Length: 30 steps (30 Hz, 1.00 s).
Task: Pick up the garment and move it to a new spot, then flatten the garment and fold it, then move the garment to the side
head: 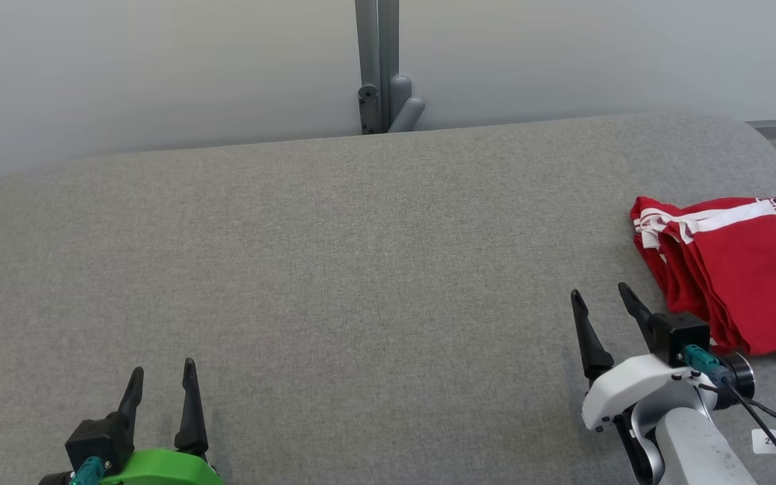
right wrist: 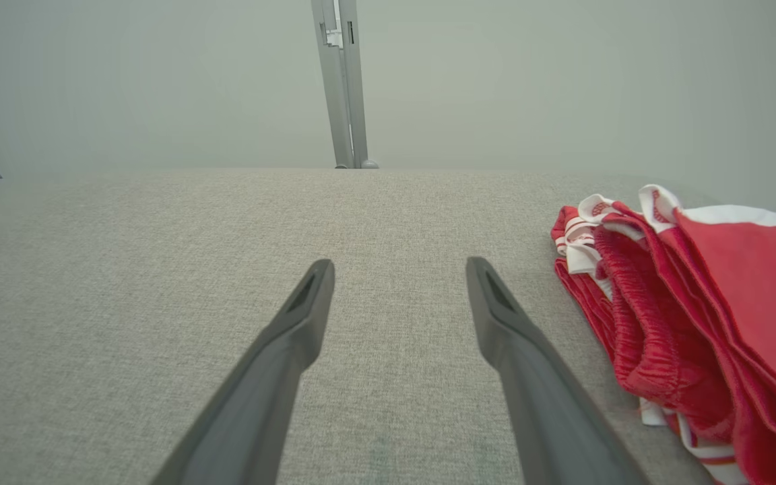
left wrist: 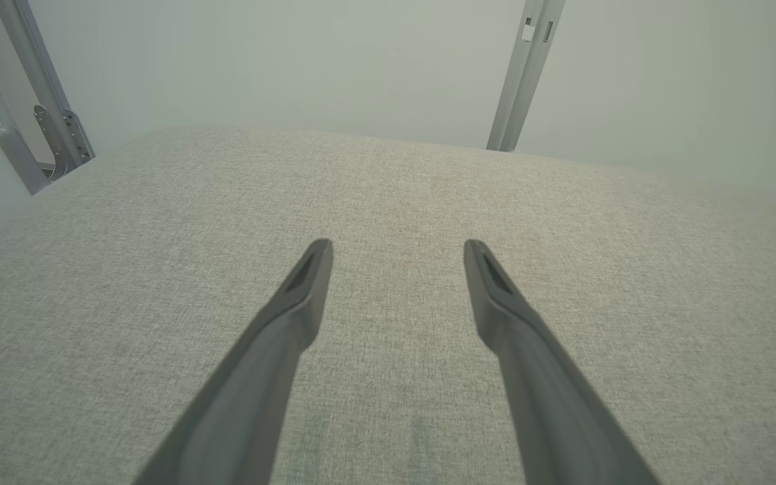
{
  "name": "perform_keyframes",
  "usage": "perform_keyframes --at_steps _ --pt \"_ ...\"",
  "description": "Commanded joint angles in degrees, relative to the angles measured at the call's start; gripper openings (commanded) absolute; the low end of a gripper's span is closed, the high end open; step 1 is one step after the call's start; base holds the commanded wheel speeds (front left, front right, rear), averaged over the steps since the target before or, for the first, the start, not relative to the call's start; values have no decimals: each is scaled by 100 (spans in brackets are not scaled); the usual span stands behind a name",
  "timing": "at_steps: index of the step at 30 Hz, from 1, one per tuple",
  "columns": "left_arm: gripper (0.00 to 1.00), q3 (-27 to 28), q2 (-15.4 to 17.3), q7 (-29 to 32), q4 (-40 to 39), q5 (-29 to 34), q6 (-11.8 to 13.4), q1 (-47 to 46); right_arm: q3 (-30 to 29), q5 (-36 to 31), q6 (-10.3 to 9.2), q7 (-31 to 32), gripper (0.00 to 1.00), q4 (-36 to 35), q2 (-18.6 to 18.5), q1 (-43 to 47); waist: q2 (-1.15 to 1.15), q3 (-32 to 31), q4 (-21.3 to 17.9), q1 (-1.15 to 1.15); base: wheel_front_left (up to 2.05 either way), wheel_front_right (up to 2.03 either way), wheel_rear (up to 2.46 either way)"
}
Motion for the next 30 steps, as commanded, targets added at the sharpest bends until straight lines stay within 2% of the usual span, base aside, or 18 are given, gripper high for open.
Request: perform_keyframes --at_steps 1,29,30 --pt "100 0 25 -16 -20 -48 6 42 -31 54 -9 -14 100 10 -22 55 0 18 1 0 0 0 0" --pt "100 -187 24 -15 35 -144 -52 -25 -30 41 -9 -13 100 79 -22 -1 0 214 34 0 0 0 0" --pt "0 -198 -1 1 28 -163 -39 -12 -34 15 -1 0 0 97 1 3 0 214 34 0 0 0 0"
